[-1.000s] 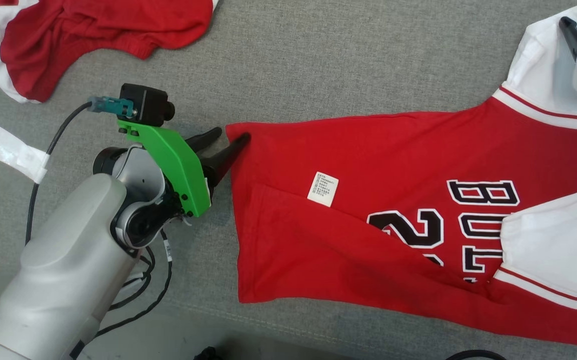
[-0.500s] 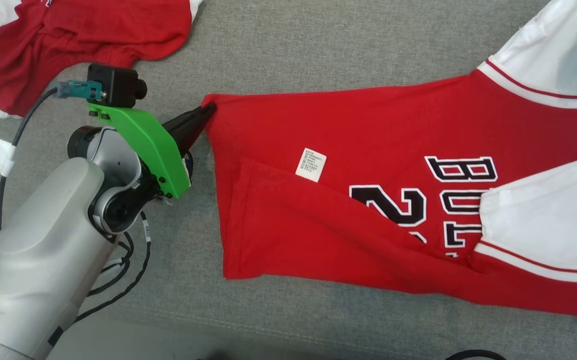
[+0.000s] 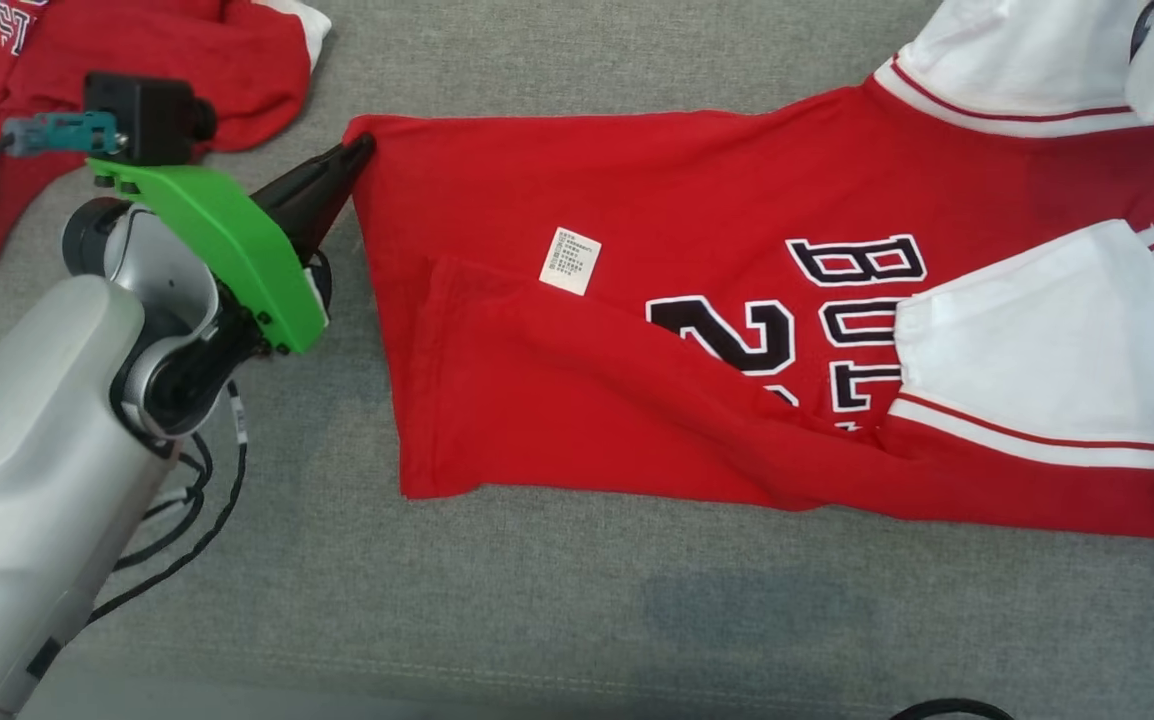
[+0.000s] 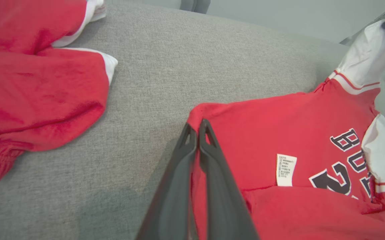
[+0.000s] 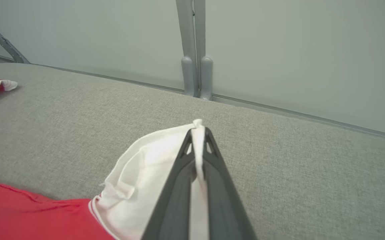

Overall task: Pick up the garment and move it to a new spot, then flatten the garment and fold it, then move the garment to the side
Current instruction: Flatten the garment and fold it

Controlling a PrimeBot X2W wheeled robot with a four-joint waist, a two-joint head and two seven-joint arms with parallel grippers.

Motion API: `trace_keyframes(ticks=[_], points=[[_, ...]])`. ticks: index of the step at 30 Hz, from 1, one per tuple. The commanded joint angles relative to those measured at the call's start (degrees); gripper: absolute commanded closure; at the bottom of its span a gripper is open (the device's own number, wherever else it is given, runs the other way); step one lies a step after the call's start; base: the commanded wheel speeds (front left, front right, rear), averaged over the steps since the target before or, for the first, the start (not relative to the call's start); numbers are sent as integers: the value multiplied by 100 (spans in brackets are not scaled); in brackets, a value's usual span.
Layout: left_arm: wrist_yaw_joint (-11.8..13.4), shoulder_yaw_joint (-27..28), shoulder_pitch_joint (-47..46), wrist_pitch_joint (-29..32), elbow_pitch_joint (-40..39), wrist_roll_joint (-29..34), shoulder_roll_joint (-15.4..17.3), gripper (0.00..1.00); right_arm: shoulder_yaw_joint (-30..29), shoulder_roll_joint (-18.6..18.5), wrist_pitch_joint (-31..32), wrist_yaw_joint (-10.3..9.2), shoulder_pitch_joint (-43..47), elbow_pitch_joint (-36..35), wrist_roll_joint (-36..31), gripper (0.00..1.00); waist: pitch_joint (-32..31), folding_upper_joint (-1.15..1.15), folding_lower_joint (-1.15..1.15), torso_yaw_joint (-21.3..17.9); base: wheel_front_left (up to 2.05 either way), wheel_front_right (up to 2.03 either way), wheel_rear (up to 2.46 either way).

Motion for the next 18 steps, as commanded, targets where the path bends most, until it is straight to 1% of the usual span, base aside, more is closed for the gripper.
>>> trace_keyframes(ticks=[1,3,6,7,9,13,18], points=[[-11,-43,243,-100,-124,-53,170,100,110,-155,-72,-10,366,-233,234,100,-126,0,0,-191,0,0,0],[-12,-105,450,-205,-395,-112,403,100,150,-314,-132,-9,693,-628,542,100,-256,0,0,-303,0,0,0],[-12,-147,880,-409,-875,-187,753,100,140,-551,-176,-8,1411,-1185,894,100,-459,0,0,-495,0,0,0],[-12,-132,1228,-561,-1191,-221,1015,100,60,-662,-206,-9,1894,-1549,1080,100,-559,0,0,-627,0,0,0],[60,-105,1541,-726,-1506,-180,1270,100,-100,-698,-250,-9,2321,-1853,1223,100,-644,0,0,-743,0,0,0],[379,-101,2176,-1056,-2069,-143,1528,100,-399,-619,-325,-8,3143,-2284,1300,100,-773,0,0,-917,0,0,0],[747,-109,2793,-1411,-2681,-157,1636,100,-776,-345,-408,-8,3836,-2674,1290,100,-907,0,0,-1014,0,0,0]])
